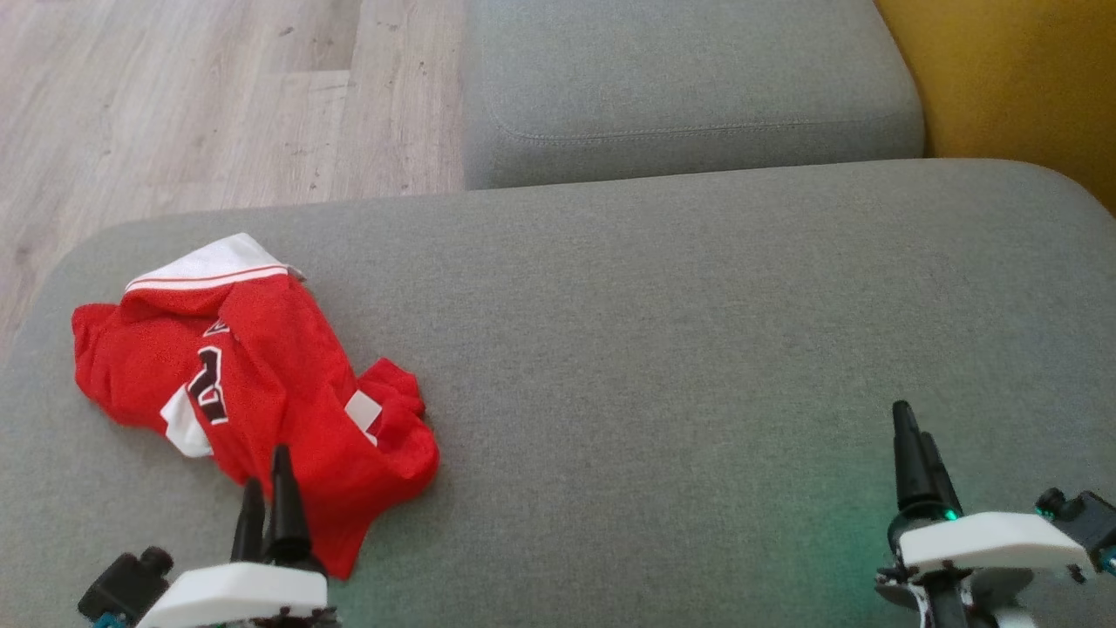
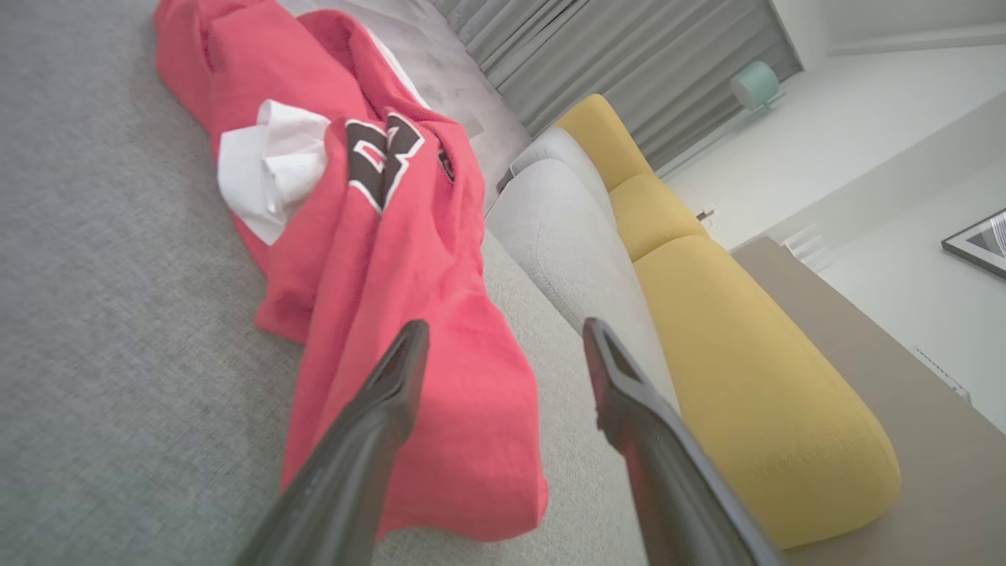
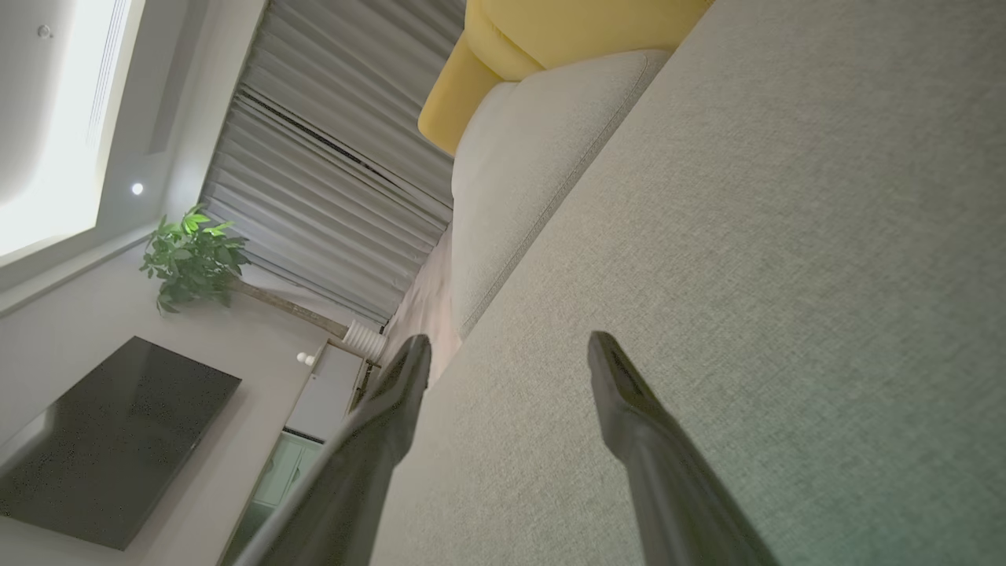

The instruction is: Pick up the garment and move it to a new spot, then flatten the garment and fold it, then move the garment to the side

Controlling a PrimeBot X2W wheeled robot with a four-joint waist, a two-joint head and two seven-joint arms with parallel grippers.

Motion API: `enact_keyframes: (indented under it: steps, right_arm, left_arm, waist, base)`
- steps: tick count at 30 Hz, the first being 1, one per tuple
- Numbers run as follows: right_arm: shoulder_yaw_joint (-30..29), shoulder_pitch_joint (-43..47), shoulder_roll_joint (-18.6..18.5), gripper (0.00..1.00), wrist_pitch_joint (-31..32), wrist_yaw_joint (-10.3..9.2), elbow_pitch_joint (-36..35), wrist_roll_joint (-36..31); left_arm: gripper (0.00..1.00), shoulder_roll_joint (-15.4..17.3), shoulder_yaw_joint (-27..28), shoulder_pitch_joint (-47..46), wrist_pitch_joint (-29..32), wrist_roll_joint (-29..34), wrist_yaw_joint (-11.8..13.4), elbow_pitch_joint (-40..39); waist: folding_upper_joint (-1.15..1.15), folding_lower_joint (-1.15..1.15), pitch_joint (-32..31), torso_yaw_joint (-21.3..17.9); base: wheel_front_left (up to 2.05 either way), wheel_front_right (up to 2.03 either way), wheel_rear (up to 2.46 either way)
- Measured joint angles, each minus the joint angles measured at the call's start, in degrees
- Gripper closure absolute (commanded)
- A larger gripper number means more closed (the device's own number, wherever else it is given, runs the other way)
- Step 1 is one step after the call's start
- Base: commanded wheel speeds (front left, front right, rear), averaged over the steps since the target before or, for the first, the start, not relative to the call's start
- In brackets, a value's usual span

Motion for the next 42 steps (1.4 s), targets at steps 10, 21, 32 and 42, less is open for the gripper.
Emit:
enact_keyframes:
  steps: [10, 21, 32, 42]
  right_arm:
    - [1.33, 0.45, 0.00, 0.00, -1.79, 0.00, -0.29, -7.42]
    - [2.68, 0.61, -0.01, 0.00, -3.57, 0.00, -0.98, -15.23]
    - [3.25, 1.90, -0.02, 0.00, -5.30, 0.00, -1.97, -23.28]
    - [4.15, 2.14, -0.02, 0.00, -7.03, 0.00, -2.60, -30.20]
  left_arm:
    - [0.00, 0.47, -1.67, 0.18, -1.48, 7.27, 0.53, -0.14]
    - [0.00, 1.01, -3.08, 0.32, -3.43, 15.38, 1.96, -1.05]
    - [0.00, 1.54, -4.43, 1.42, -5.21, 22.91, 2.79, -1.23]
    - [0.00, 2.08, -5.11, 1.42, -6.93, 30.26, 4.04, -1.49]
  waist:
    - [0.00, 0.00, -0.40, 0.39]
    - [0.00, 0.00, -1.06, 0.95]
    - [0.00, 0.00, -1.41, 1.32]
    - [0.00, 0.00, -1.78, 1.69]
  base:
    - [0.00, 0.00, 0.00]
    - [0.00, 0.00, 0.00]
    - [0.00, 0.00, 0.00]
    - [0.00, 0.00, 0.00]
